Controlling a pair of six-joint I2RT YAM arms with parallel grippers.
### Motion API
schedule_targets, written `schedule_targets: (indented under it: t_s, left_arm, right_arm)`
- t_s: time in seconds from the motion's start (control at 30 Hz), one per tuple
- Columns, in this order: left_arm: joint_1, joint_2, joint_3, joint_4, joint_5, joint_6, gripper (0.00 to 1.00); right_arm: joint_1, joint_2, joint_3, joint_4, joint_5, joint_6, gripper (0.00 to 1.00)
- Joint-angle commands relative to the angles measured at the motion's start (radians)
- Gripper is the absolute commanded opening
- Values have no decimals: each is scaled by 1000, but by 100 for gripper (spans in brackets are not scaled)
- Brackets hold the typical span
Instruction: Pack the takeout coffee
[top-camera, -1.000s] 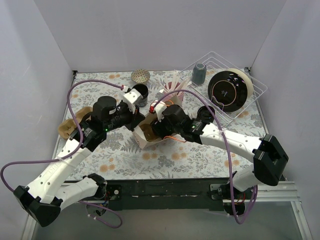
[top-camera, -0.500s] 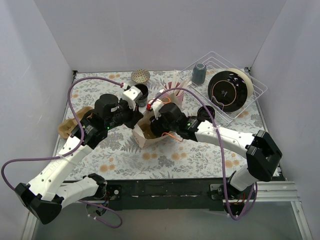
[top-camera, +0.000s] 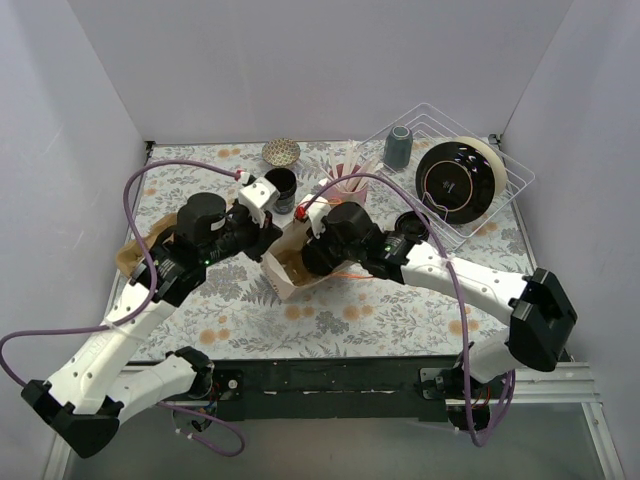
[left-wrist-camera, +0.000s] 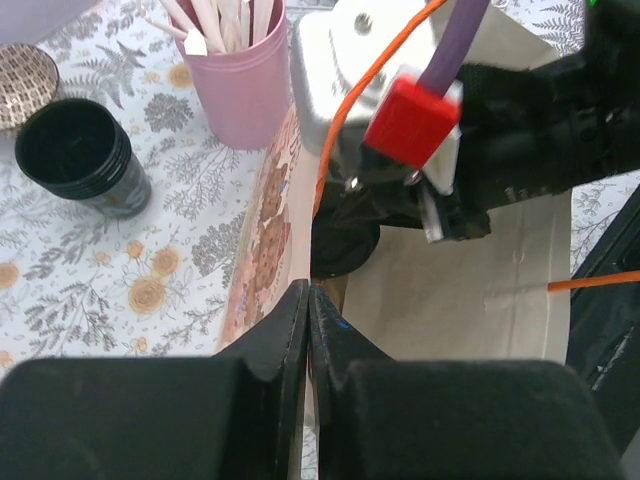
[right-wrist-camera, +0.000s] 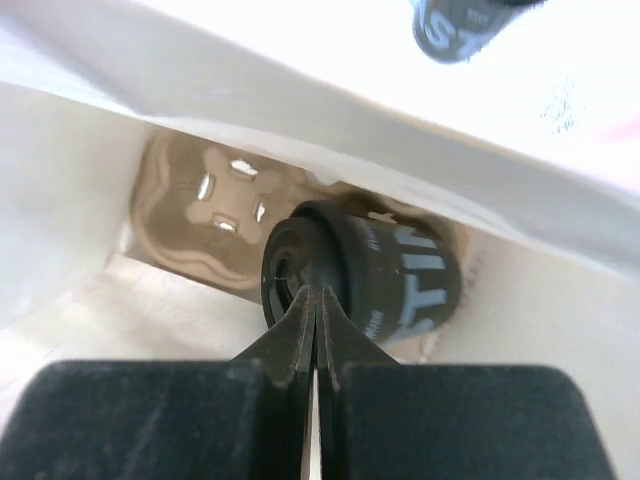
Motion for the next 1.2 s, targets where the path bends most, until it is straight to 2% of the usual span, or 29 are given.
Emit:
schedule_targets:
  t_s: [0.0, 0.23, 0.4, 0.43, 0.47, 0.57, 0.6, 0.63, 0.73, 0.77, 0.9, 1.17]
  left_arm:
    - [-6, -82, -61, 25, 19, 77, 0]
    - [-6, -98, -84, 30, 16, 101, 0]
    - [-6, -127, -90, 51, 24, 109, 0]
    - [-6, -125, -89, 62, 20, 109, 0]
    - [-6, -121, -87, 65, 17, 108, 0]
    - [-6, -73, -43, 33, 40, 69, 2]
    - [-7, -55, -32, 12, 80, 60, 9]
    - [-6, -52, -20, 4, 102, 42, 27]
    - [-6, -39, 20, -31, 155, 40, 58]
    - [-6, -30, 36, -47, 157, 51, 62]
    - [-6, 30, 114, -160, 197, 127, 72]
    - [-6, 143, 198, -219, 351, 181, 74]
  right_arm:
    - [-1, -108, 30, 2, -50, 5, 1]
    - [-1, -218, -16, 28, -111, 33, 1]
    - [0, -230, -1, -47, -97, 43, 2]
    - [2, -237, -24, -48, -79, 36, 6]
    - [3, -256, -51, -42, -79, 24, 16]
    - [19, -298, -149, -1, -102, -56, 19]
    - [22, -304, -166, -7, -110, -74, 19]
    - [26, -309, -195, -14, -148, -93, 19]
    - [36, -350, -247, -35, -191, -209, 19]
    - [39, -367, -267, -27, -191, -263, 19]
    - [39, -431, -334, 5, -192, -358, 21]
    - [39, -450, -341, -7, -188, -384, 20]
